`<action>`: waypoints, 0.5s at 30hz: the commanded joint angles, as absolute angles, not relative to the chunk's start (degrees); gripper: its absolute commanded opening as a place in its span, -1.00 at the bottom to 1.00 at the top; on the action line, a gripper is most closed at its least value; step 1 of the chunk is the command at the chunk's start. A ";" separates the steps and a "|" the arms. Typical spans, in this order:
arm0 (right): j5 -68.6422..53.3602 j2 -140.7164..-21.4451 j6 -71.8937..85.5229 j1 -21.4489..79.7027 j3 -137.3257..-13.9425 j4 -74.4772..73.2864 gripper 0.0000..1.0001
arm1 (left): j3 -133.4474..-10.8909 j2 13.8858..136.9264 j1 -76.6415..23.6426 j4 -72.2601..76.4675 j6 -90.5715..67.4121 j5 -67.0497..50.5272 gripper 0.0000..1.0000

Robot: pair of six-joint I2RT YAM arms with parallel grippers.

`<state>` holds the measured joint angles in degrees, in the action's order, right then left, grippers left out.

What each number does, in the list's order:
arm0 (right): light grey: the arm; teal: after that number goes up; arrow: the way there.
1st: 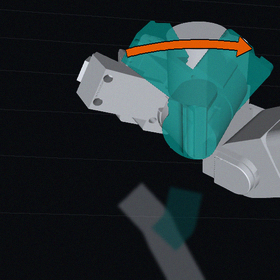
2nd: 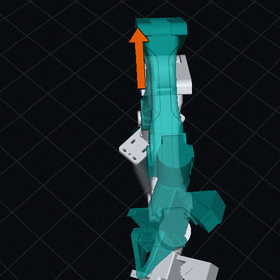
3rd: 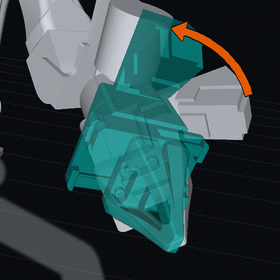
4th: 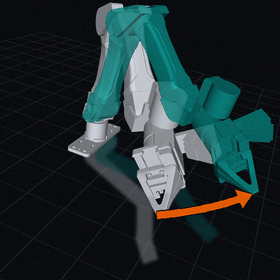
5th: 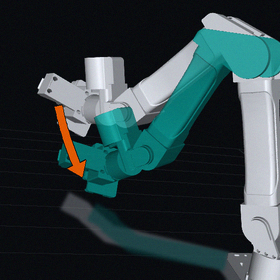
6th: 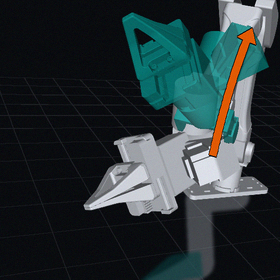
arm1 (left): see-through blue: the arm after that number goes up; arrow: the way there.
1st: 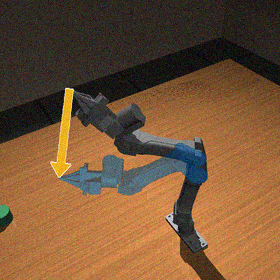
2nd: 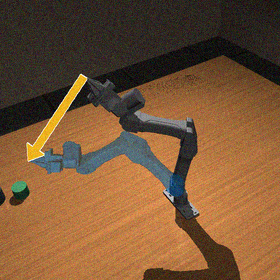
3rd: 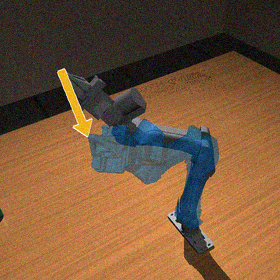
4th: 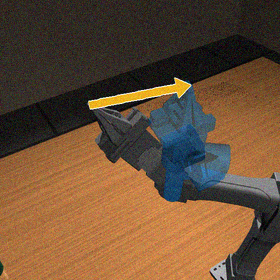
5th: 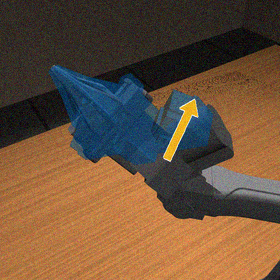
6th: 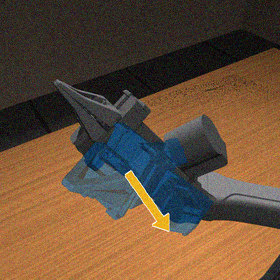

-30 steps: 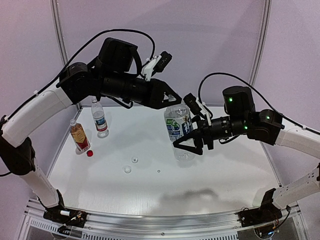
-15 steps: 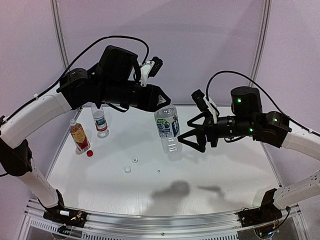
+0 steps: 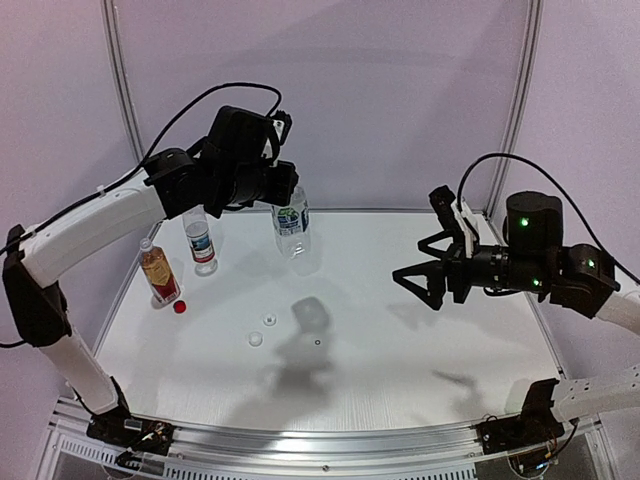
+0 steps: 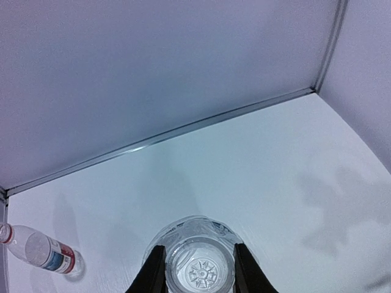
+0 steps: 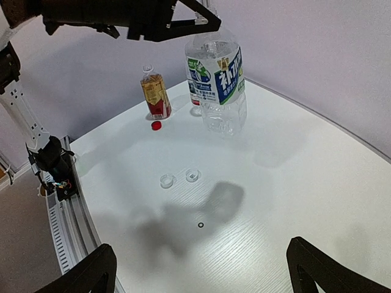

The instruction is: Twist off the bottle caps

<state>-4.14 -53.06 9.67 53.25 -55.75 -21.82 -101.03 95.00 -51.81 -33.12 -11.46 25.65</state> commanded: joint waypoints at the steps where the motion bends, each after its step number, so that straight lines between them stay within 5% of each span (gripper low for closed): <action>1: -1.20 -50.67 12.59 53.64 -53.91 -23.84 0.99 | -98.99 98.96 -46.95 -28.67 -11.76 25.62 -1.00; 15: 1.62 -50.25 11.37 53.63 -55.15 -24.29 0.99 | -97.38 106.95 -39.21 -25.04 -16.84 22.77 -1.00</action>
